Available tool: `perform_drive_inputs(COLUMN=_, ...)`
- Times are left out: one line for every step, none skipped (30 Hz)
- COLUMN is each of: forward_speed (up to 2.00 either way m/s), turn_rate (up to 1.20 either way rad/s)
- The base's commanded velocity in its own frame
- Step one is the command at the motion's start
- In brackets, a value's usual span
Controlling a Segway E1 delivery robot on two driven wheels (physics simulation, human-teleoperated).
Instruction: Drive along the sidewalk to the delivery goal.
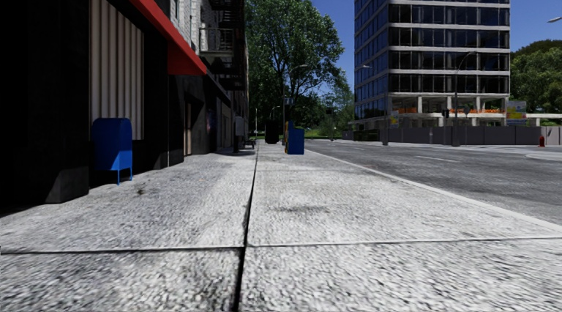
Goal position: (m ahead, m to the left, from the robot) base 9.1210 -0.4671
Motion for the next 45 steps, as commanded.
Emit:
perform_drive_inputs(forward_speed=2.0, turn_rate=0.0)
perform_drive_inputs(forward_speed=2.0, turn_rate=0.0)
perform_drive_inputs(forward_speed=2.0, turn_rate=0.0)
perform_drive_inputs(forward_speed=2.0, turn_rate=0.0)
perform_drive_inputs(forward_speed=2.0, turn_rate=0.0)
perform_drive_inputs(forward_speed=2.0, turn_rate=0.0)
perform_drive_inputs(forward_speed=2.0, turn_rate=0.0)
perform_drive_inputs(forward_speed=2.0, turn_rate=0.0)
perform_drive_inputs(forward_speed=2.0, turn_rate=0.0)
perform_drive_inputs(forward_speed=2.0, turn_rate=0.0)
perform_drive_inputs(forward_speed=2.0, turn_rate=0.0)
perform_drive_inputs(forward_speed=2.0, turn_rate=0.0)
perform_drive_inputs(forward_speed=2.0, turn_rate=0.0)
perform_drive_inputs(forward_speed=2.0, turn_rate=0.0)
perform_drive_inputs(forward_speed=2.0, turn_rate=0.0)
perform_drive_inputs(forward_speed=2.0, turn_rate=0.0)
perform_drive_inputs(forward_speed=2.0, turn_rate=0.0)
perform_drive_inputs(forward_speed=2.0, turn_rate=0.0)
perform_drive_inputs(forward_speed=2.0, turn_rate=0.0)
perform_drive_inputs(forward_speed=2.0, turn_rate=0.0)
perform_drive_inputs(forward_speed=2.0, turn_rate=0.0)
perform_drive_inputs(forward_speed=2.0, turn_rate=0.0)
perform_drive_inputs(forward_speed=2.0, turn_rate=0.0)
perform_drive_inputs(forward_speed=2.0, turn_rate=0.0)
perform_drive_inputs(forward_speed=2.0, turn_rate=0.0)
perform_drive_inputs(forward_speed=2.0, turn_rate=0.0)
perform_drive_inputs(forward_speed=2.0, turn_rate=0.0)
perform_drive_inputs(forward_speed=2.0, turn_rate=0.0)
perform_drive_inputs(forward_speed=2.0, turn_rate=0.0)
perform_drive_inputs(forward_speed=2.0, turn_rate=0.0)
perform_drive_inputs(forward_speed=2.0, turn_rate=0.0)
perform_drive_inputs(forward_speed=2.0, turn_rate=0.0)
perform_drive_inputs(forward_speed=2.0, turn_rate=0.0)
perform_drive_inputs(forward_speed=2.0, turn_rate=0.0)
perform_drive_inputs(forward_speed=2.0, turn_rate=0.0)
perform_drive_inputs(forward_speed=2.0, turn_rate=0.0)
perform_drive_inputs(forward_speed=2.0, turn_rate=0.0)
perform_drive_inputs(forward_speed=2.0, turn_rate=0.0)
perform_drive_inputs(forward_speed=2.0, turn_rate=0.0)
perform_drive_inputs(forward_speed=2.0, turn_rate=0.0)
perform_drive_inputs(forward_speed=2.0, turn_rate=0.0)
perform_drive_inputs(forward_speed=2.0, turn_rate=0.0)
perform_drive_inputs(forward_speed=2.0, turn_rate=0.0)
perform_drive_inputs(forward_speed=2.0, turn_rate=0.0)
perform_drive_inputs(forward_speed=2.0, turn_rate=0.0)
